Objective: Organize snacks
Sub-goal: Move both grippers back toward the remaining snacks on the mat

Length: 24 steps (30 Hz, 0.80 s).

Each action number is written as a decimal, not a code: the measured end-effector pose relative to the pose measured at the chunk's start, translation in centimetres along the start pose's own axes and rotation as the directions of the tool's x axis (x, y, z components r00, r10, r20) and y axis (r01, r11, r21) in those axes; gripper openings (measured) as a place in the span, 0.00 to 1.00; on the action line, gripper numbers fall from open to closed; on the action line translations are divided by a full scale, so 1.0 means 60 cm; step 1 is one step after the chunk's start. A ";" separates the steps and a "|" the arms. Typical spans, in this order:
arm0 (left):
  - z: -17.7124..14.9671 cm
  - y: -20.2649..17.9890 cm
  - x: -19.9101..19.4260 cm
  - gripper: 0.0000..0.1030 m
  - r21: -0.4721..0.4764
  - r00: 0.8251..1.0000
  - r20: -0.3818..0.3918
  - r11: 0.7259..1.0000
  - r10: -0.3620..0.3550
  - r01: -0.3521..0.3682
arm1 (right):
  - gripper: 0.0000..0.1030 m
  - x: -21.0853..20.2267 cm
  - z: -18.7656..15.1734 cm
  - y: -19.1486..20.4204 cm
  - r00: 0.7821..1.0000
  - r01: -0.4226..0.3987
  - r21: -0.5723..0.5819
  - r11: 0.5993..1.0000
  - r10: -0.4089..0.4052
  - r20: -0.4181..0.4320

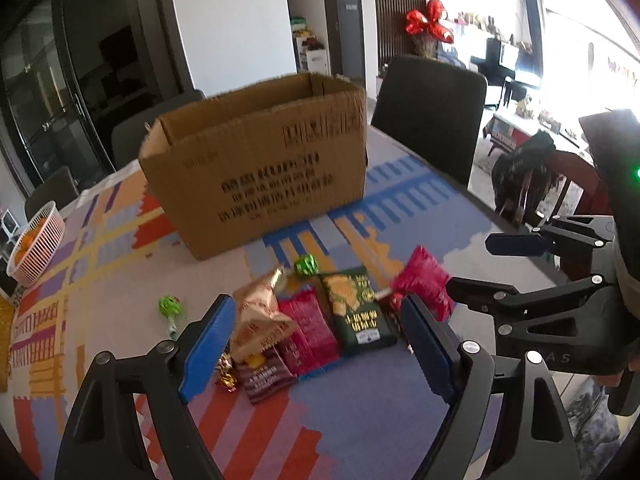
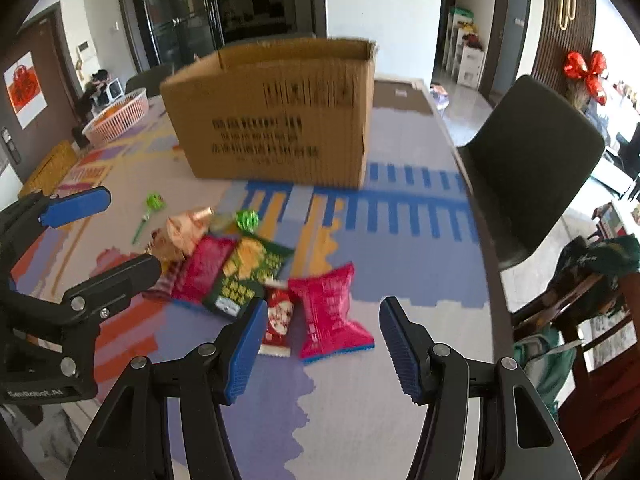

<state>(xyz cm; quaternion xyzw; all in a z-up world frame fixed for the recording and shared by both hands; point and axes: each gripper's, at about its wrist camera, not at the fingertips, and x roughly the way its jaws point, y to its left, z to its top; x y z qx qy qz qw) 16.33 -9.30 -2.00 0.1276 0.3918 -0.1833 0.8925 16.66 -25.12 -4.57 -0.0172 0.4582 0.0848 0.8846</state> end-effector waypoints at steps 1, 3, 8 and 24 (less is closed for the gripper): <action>-0.004 -0.002 0.006 0.81 0.001 1.000 -0.012 1.000 -0.001 0.001 | 0.58 0.006 -0.003 -0.001 1.000 0.000 0.002 1.000 0.000 -0.010; -0.008 -0.004 0.016 0.81 0.006 1.000 -0.022 1.000 -0.005 0.005 | 0.58 0.020 -0.006 -0.001 1.000 -0.010 0.001 1.000 0.010 -0.029; -0.020 -0.015 0.048 0.76 0.028 0.998 -0.058 1.000 -0.008 0.010 | 0.57 0.056 -0.014 -0.006 0.997 -0.001 0.001 1.000 0.001 -0.076; -0.029 -0.047 0.119 0.59 0.063 0.991 -0.132 0.998 -0.019 0.027 | 0.53 0.088 -0.020 -0.029 0.996 -0.009 0.082 0.997 0.016 -0.086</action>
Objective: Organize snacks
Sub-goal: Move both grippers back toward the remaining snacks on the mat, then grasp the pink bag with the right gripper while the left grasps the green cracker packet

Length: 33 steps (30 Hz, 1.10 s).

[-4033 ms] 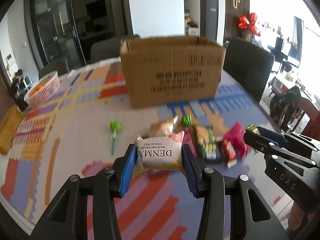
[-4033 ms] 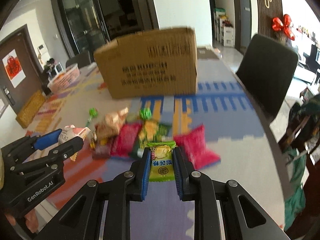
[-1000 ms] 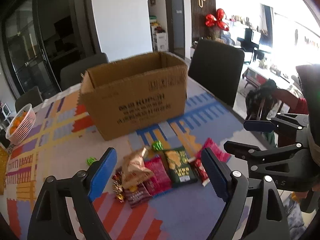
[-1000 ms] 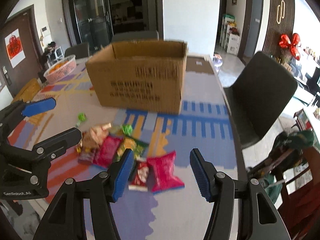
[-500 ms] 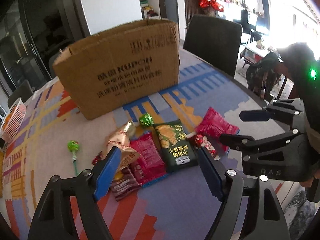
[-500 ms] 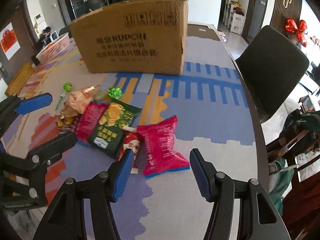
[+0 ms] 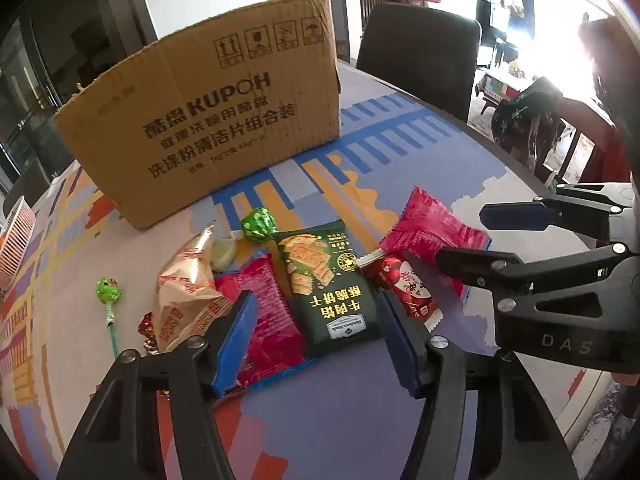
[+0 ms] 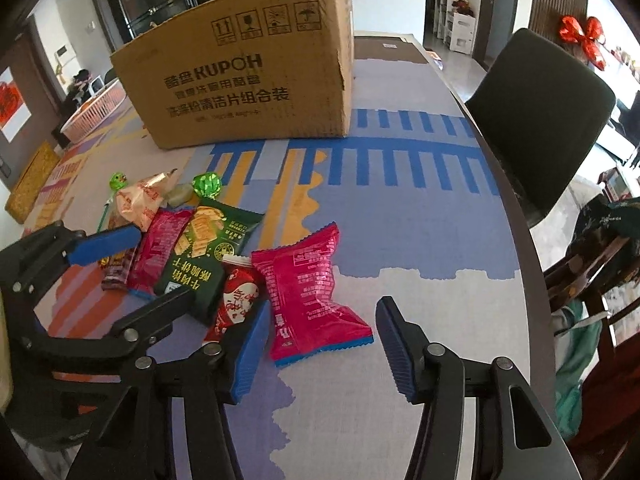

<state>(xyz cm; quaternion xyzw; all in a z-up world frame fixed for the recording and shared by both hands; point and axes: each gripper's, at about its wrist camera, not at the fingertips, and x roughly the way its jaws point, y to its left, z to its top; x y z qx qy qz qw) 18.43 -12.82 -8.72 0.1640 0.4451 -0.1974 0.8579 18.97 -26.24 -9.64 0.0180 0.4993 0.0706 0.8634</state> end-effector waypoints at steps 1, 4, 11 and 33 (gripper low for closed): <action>0.000 -0.002 0.003 0.59 0.004 1.000 -0.004 1.000 0.001 0.000 | 0.52 0.002 0.000 -0.002 1.000 -0.001 0.004 1.000 0.001 0.000; -0.001 -0.011 0.012 0.59 0.016 1.000 -0.013 1.000 0.000 0.000 | 0.51 0.006 0.000 -0.006 1.000 -0.012 0.016 1.000 0.012 -0.002; 0.002 -0.025 0.035 0.53 0.036 0.999 -0.031 0.999 0.022 -0.021 | 0.45 0.016 0.002 -0.009 1.000 -0.023 0.025 0.999 0.023 -0.004; 0.017 0.011 0.040 0.42 -0.127 0.997 -0.019 0.989 -0.079 0.076 | 0.39 0.013 0.012 -0.015 1.000 -0.009 0.073 0.997 0.008 0.018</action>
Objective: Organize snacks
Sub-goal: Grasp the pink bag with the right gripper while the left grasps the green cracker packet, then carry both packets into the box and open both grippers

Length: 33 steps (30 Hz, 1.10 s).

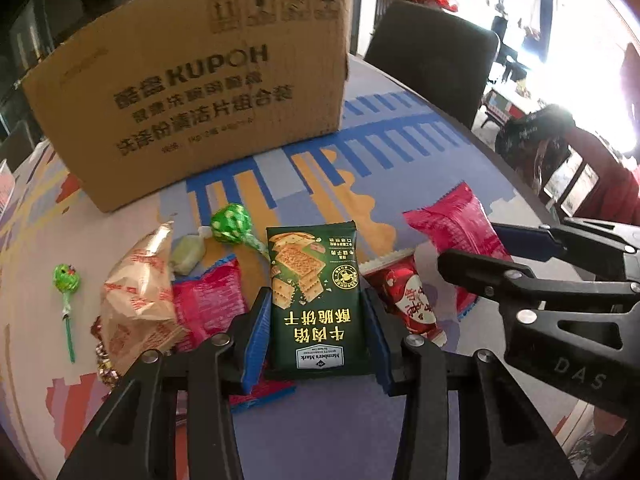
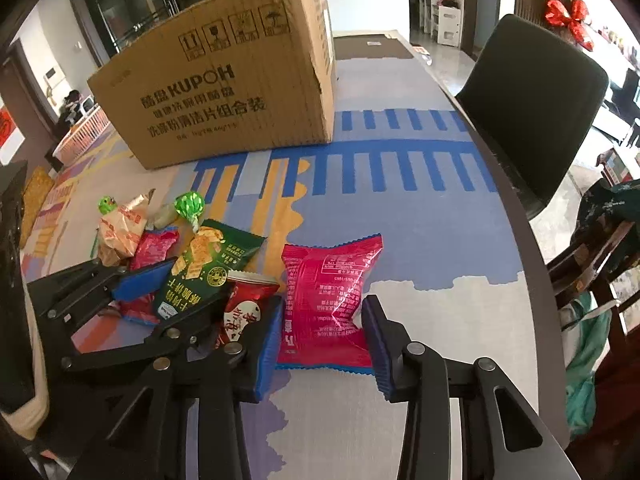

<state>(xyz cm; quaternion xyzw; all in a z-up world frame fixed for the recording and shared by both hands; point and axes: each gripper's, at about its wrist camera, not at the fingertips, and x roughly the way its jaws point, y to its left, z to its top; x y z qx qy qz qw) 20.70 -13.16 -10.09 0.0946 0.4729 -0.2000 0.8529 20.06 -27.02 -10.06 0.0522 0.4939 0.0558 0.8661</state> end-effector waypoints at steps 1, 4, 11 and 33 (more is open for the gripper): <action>0.001 0.003 -0.006 0.42 -0.010 1.000 0.009 1.000 -0.007 0.007 | 0.39 -0.005 -0.001 0.001 1.000 -0.001 0.003 1.000 0.001 0.003; 0.006 0.006 -0.023 0.42 -0.016 0.999 0.036 1.000 -0.003 0.003 | 0.39 -0.016 -0.001 0.002 1.000 -0.003 0.007 1.000 0.003 0.015; 0.018 0.021 -0.068 0.42 -0.048 0.995 0.101 0.999 -0.008 0.013 | 0.39 -0.043 0.004 0.016 0.999 -0.009 -0.005 1.000 0.010 0.038; 0.122 0.109 -0.218 0.42 -0.099 0.935 0.341 0.993 0.097 -0.067 | 0.39 -0.162 0.130 0.088 0.956 -0.051 -0.044 0.998 0.061 0.287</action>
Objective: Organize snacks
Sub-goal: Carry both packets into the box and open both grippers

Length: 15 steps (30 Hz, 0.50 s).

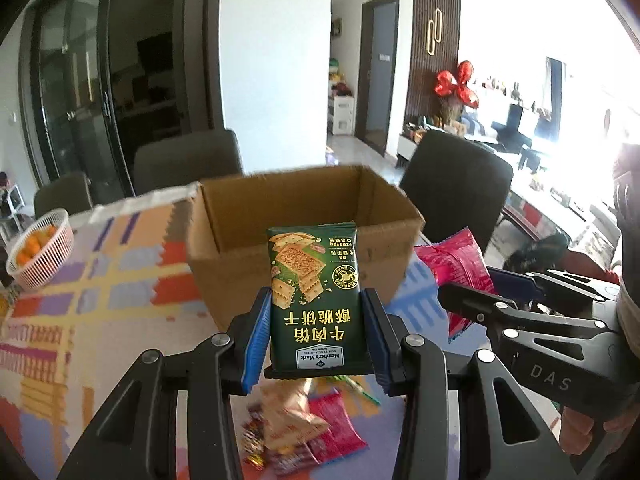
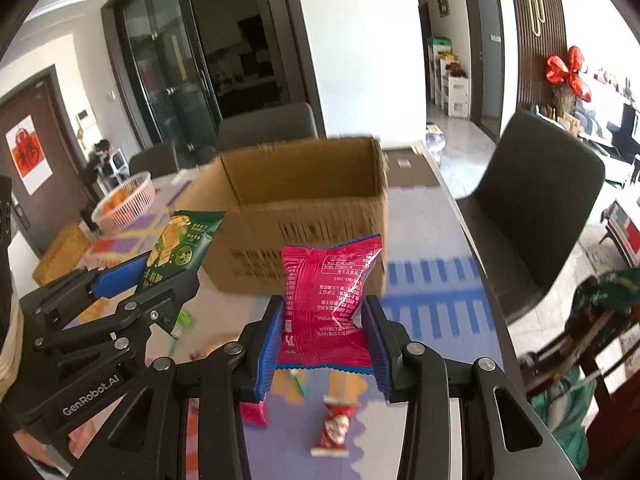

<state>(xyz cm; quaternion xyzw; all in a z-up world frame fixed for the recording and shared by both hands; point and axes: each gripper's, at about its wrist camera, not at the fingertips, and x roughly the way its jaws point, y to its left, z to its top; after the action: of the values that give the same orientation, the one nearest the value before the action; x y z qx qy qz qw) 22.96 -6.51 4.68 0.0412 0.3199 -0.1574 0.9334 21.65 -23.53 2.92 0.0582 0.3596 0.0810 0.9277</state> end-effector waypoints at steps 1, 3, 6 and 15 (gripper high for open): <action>0.005 0.003 -0.004 0.42 0.001 1.000 0.008 1.000 0.003 -0.003 | 0.39 0.000 0.008 0.003 1.000 -0.003 -0.002 1.000 0.003 0.007; 0.019 0.012 -0.006 0.42 0.005 1.000 0.024 1.000 0.015 -0.015 | 0.39 -0.002 0.026 0.009 1.000 -0.003 -0.010 1.000 0.004 0.026; 0.039 0.026 -0.005 0.42 0.003 0.999 0.039 1.000 0.025 -0.025 | 0.39 -0.005 0.052 0.019 0.999 -0.002 -0.025 1.000 0.003 0.053; 0.108 0.067 0.024 0.42 -0.002 0.998 0.035 0.999 0.048 -0.048 | 0.39 0.013 0.137 0.041 0.996 -0.024 -0.048 0.999 0.028 0.081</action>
<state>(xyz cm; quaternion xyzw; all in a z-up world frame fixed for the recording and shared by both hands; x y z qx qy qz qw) 29.10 -4.22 8.82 0.0458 0.3025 -0.1354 0.9424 27.50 -21.41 8.87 0.0443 0.3186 0.0989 0.9417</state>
